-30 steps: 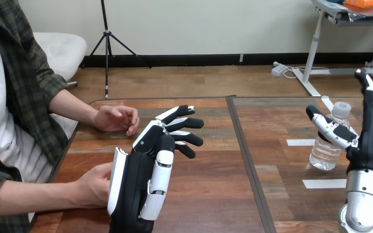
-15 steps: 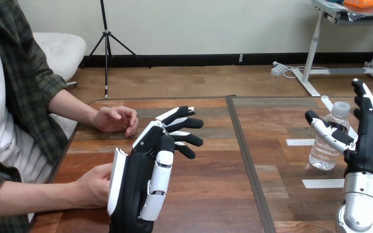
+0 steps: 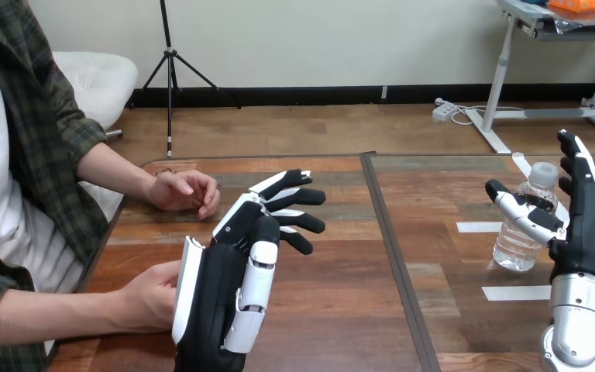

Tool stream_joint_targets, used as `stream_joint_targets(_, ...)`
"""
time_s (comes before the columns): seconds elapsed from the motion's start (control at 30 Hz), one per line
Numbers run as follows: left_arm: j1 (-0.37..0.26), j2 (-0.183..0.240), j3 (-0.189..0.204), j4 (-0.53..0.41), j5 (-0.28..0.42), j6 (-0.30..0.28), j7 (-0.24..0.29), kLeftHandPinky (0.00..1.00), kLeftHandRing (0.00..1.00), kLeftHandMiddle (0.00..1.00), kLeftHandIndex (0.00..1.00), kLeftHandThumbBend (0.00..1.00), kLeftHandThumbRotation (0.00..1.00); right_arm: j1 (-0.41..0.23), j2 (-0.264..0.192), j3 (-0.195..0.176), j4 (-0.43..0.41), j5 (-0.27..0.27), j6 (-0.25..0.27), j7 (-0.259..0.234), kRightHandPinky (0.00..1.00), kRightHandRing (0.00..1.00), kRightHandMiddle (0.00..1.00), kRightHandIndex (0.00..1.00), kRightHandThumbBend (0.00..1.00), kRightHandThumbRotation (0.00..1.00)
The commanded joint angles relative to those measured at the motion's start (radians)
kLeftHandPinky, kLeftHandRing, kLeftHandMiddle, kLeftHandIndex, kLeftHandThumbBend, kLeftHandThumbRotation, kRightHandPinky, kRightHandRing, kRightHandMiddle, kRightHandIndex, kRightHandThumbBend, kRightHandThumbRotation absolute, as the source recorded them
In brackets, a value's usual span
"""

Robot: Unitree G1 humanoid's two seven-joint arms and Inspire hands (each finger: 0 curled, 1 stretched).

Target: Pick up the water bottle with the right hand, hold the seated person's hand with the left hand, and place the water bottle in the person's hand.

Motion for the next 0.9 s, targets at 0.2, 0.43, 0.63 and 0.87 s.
stream_joint_targets(0.2, 0.019, -0.008, -0.007, -0.04, -0.015, -0.007, -0.007, 0.45, 0.58, 0.68, 0.75, 0.17, 0.98, -0.102, -0.042, 0.021, 0.032, -0.005, -0.019, -0.023, 0.9, 0.93, 0.92, 0.9, 0.69, 0.0)
stream_joint_targets(0.43, 0.019, -0.008, -0.005, -0.037, -0.019, -0.01, -0.011, 0.45, 0.58, 0.68, 0.74, 0.17, 0.98, -0.109, -0.046, 0.025, 0.048, -0.009, -0.009, -0.036, 0.9, 0.93, 0.92, 0.89, 0.7, 0.0)
stream_joint_targets(0.63, 0.019, -0.006, -0.003, -0.033, -0.02, -0.014, -0.012, 0.44, 0.58, 0.68, 0.75, 0.17, 0.98, -0.115, -0.053, 0.032, 0.066, -0.013, -0.007, -0.038, 0.91, 0.93, 0.93, 0.89, 0.69, 0.0)
stream_joint_targets(0.87, 0.021, -0.002, -0.004, -0.034, -0.03, -0.014, -0.018, 0.45, 0.58, 0.68, 0.75, 0.17, 0.98, -0.123, -0.059, 0.038, 0.081, -0.017, 0.01, -0.037, 0.91, 0.93, 0.93, 0.89, 0.69, 0.02)
